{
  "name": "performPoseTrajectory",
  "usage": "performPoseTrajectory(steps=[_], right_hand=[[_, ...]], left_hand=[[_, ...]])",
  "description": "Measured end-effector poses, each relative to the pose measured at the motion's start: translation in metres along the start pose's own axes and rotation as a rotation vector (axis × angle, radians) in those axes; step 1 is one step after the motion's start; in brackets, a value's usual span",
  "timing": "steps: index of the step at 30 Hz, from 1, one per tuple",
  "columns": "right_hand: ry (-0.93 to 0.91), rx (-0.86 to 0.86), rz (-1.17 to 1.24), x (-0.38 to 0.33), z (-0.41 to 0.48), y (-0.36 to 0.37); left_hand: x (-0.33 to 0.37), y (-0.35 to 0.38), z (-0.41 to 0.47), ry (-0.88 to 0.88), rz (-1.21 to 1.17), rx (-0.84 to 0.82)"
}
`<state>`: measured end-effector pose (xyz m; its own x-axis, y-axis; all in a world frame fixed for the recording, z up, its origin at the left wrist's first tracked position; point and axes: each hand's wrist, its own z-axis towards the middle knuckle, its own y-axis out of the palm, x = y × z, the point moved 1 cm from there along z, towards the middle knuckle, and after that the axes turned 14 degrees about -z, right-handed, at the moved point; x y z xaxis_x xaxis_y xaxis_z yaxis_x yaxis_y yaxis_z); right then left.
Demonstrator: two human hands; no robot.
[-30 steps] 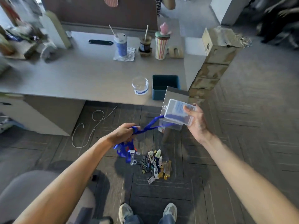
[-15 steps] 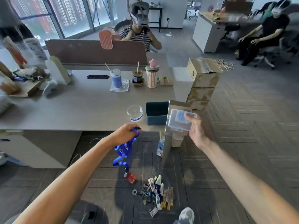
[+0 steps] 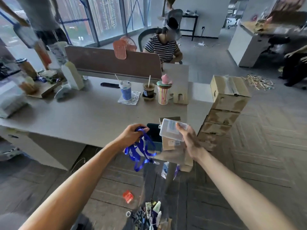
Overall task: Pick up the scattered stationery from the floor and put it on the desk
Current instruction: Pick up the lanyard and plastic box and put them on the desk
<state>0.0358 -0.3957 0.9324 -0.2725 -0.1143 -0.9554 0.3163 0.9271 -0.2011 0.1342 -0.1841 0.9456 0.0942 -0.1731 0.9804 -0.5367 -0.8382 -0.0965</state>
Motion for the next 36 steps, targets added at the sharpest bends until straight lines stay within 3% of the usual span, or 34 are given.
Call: performPoseTrajectory(steps=[5, 11, 17, 22, 28, 36], right_hand=[[-0.005, -0.05, -0.034, -0.007, 0.036, -0.009], [0.022, -0.129, -0.124, -0.008, 0.071, 0.0], [0.045, -0.236, -0.288, -0.008, 0.114, 0.012], [0.036, -0.312, -0.329, -0.009, 0.146, 0.005], [0.141, -0.255, -0.189, 0.021, 0.155, -0.015], [0.24, -0.27, 0.118, 0.039, 0.158, 0.004]], left_hand=[[0.002, 0.001, 0.045, -0.058, -0.091, -0.032], [0.004, -0.016, 0.101, -0.15, -0.157, -0.347], [-0.009, -0.035, 0.141, -0.289, -0.002, -0.562], [-0.028, -0.028, 0.153, -0.27, -0.072, -0.365], [-0.051, -0.027, 0.155, -0.221, -0.166, -0.085], [-0.063, -0.025, 0.15, -0.223, -0.266, -0.044]])
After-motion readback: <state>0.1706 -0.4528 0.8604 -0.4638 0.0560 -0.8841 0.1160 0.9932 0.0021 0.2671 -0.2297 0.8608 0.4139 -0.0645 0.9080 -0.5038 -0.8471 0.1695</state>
